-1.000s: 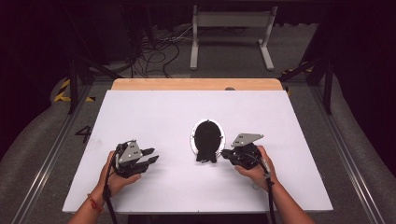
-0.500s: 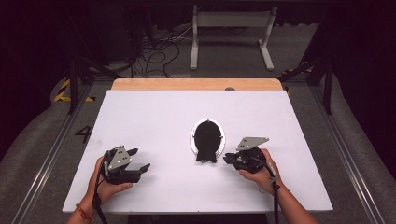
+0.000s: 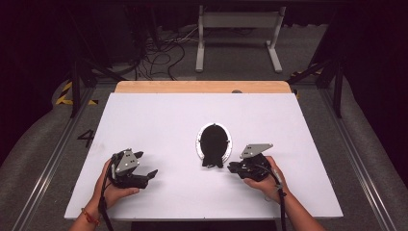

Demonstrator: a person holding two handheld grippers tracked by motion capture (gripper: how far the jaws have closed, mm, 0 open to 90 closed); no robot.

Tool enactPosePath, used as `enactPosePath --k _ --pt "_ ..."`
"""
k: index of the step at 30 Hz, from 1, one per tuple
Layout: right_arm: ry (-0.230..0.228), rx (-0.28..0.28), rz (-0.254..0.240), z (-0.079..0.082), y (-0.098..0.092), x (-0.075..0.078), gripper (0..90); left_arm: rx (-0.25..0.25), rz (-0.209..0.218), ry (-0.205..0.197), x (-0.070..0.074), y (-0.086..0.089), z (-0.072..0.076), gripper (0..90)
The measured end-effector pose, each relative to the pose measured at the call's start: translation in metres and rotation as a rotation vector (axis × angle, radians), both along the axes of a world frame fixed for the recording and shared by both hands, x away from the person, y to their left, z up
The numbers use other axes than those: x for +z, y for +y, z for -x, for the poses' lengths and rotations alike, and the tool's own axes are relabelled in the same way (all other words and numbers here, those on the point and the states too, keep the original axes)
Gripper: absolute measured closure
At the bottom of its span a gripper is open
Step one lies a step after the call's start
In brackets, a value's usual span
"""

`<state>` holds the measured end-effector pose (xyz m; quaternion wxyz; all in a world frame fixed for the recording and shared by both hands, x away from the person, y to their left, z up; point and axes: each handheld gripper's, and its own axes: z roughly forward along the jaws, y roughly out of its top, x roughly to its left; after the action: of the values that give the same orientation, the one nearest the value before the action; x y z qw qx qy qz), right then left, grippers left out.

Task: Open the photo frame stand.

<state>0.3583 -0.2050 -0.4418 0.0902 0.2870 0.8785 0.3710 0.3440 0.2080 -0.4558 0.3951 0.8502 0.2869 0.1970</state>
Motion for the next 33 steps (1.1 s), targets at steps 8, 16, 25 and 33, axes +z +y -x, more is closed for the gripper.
enactPosePath --k 8,16,25,33 --pt "0.034 0.01 0.027 -0.004 0.009 -0.008 80.4 -0.021 -0.024 0.006 -0.004 -0.007 -0.001 17.0" --pt "0.037 0.016 0.042 -0.004 0.016 -0.008 77.5 -0.005 -0.023 0.001 -0.004 -0.007 0.0 16.6" --pt "0.048 0.02 0.025 -0.008 0.02 -0.009 75.8 -0.013 -0.025 0.009 -0.006 -0.01 -0.001 16.2" --pt "0.133 0.003 -0.091 -0.014 0.016 -0.013 69.1 -0.017 -0.023 0.013 -0.006 -0.01 -0.001 16.0"
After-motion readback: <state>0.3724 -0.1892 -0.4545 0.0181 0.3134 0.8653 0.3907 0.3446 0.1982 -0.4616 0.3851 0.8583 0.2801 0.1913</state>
